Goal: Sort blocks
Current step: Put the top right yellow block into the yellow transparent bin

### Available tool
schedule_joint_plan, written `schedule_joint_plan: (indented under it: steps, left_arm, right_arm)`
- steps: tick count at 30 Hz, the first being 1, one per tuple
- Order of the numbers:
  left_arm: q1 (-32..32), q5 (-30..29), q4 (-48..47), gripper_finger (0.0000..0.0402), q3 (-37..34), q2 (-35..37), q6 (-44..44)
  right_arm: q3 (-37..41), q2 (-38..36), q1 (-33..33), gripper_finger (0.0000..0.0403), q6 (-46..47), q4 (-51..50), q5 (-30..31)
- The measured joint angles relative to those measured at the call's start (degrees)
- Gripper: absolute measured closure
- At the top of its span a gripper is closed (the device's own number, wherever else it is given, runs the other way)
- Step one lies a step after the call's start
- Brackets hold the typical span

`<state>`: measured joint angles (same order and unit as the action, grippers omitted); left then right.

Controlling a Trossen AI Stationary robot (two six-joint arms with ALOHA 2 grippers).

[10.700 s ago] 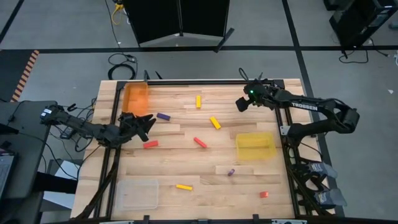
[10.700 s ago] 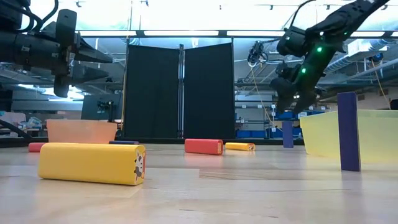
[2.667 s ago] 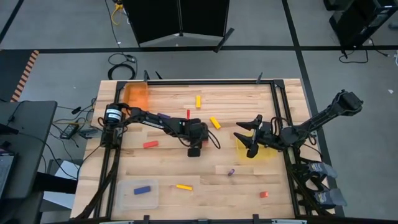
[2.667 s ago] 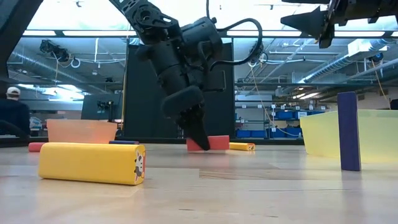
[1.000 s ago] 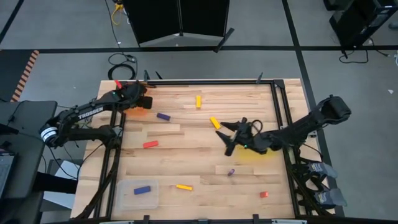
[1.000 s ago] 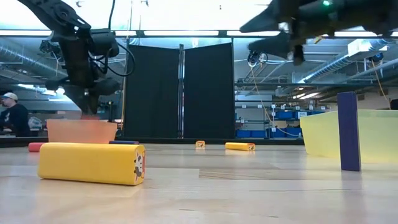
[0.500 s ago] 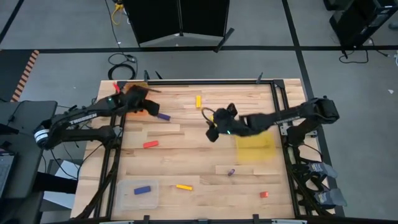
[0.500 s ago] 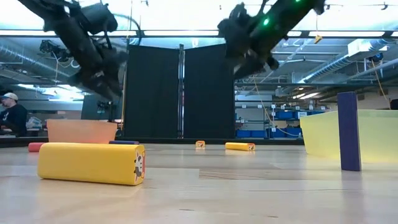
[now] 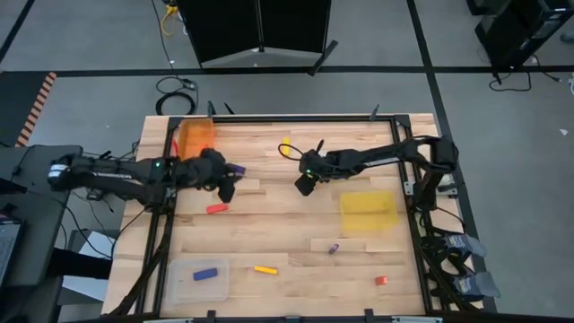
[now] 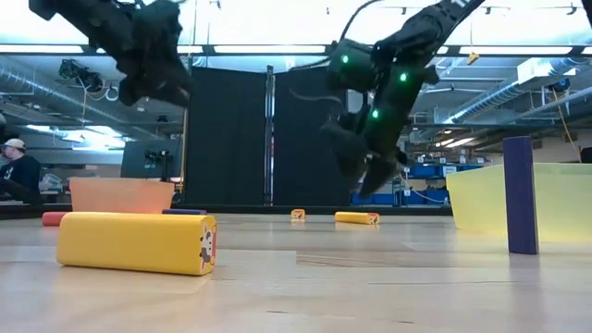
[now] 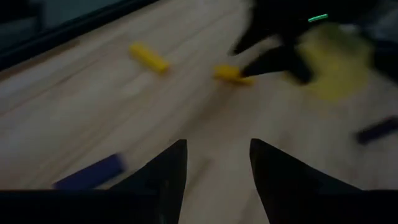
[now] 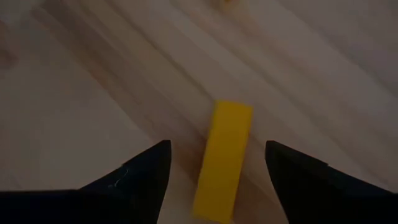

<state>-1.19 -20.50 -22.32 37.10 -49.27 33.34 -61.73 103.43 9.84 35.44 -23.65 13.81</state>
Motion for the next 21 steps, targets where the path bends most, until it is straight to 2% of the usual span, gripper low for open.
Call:
schedule_joint_plan:
  steps: [5,9,13,18,21]
  left_arm:
    - [-7.6,-2.8,5.6,0.0220,0.0,0.0,0.0]
    - [-12.6,-5.1,8.5,0.0220,0.0,0.0,0.2]
    - [-16.6,-7.0,9.4,0.0220,0.0,-0.5,0.8]
    - [-19.6,-10.3,9.4,0.0220,0.0,-3.1,2.9]
    - [-20.2,-10.8,11.0,0.0220,0.0,-6.7,3.1]
  right_arm:
    - [0.0,3.4,0.1,0.0128,0.0,-0.3,0.0]
    - [-0.3,5.6,0.1,0.0144,-0.5,0.1,0.3]
    - [-0.4,6.6,0.0,0.0189,-0.5,0.0,0.7]
    - [-0.3,6.0,-0.8,0.0285,-1.3,0.3,2.2]
    - [-0.1,4.9,-0.7,0.0288,-2.3,-0.3,2.4]
